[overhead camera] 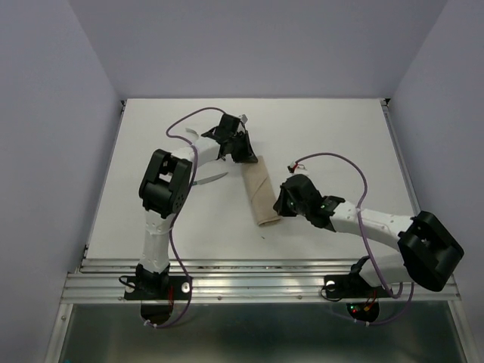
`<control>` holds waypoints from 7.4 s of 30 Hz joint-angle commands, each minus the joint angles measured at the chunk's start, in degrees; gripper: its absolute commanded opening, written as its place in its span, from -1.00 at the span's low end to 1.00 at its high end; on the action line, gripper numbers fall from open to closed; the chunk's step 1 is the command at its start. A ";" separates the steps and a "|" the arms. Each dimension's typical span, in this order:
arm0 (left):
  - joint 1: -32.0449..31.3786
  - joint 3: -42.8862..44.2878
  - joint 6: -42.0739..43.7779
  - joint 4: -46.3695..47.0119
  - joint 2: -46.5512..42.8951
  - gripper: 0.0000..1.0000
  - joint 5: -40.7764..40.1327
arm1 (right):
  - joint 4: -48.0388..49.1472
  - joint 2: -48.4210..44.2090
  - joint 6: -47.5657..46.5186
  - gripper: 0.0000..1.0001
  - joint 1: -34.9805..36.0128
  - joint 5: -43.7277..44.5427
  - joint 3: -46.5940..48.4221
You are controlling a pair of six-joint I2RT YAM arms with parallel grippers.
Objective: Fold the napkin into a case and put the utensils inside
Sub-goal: Rotate the smaller rectangle-folded napkin at the center of the board, then move the knife to the center of the board, then pick up the knife from the corner of the board, then place the smaller rectangle folded napkin at the center of the board.
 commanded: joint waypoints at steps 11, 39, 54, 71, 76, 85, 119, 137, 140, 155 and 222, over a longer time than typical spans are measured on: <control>3.29 -11.94 1.66 -0.63 -22.99 -1.00 -2.98 | 2.28 15.34 0.90 -0.90 0.14 4.45 4.40; 14.46 -34.37 -5.17 -14.34 -40.13 0.55 -30.32 | -6.33 11.57 -17.38 0.32 0.14 -0.12 22.33; 14.63 -23.92 -26.90 -26.21 -27.84 0.57 -40.69 | -5.45 12.37 -16.85 0.34 0.14 -2.76 22.07; 9.81 -18.89 -8.45 -12.94 -16.32 0.54 -27.60 | -5.10 12.10 -15.45 0.35 0.14 -3.11 19.87; 6.90 -25.03 -5.38 -12.06 -21.05 0.49 -27.34 | -5.10 11.92 -15.45 0.35 0.14 -2.49 19.70; 4.44 -34.01 -0.45 -14.86 -32.12 0.47 -25.49 | -4.84 12.01 -15.27 0.36 0.14 -2.31 19.52; 4.89 -32.08 -6.16 -18.21 -23.79 -0.56 -37.18 | -5.54 9.82 -13.87 0.40 0.14 -2.58 18.91; -6.28 -29.36 -18.55 -13.73 -29.15 0.30 -24.61 | -7.83 7.62 -13.43 0.40 0.14 -1.17 19.08; -6.11 -28.13 -16.89 -14.60 -31.96 0.73 -24.61 | -8.09 8.14 -13.16 0.40 0.83 -0.91 19.69; 11.90 -31.47 -6.34 -23.65 -47.78 0.91 -29.08 | -15.73 30.19 -16.59 0.40 11.74 3.13 39.10; 6.37 30.58 11.42 -18.65 10.03 0.75 8.43 | -23.47 13.68 -11.58 -0.99 0.14 1.46 23.65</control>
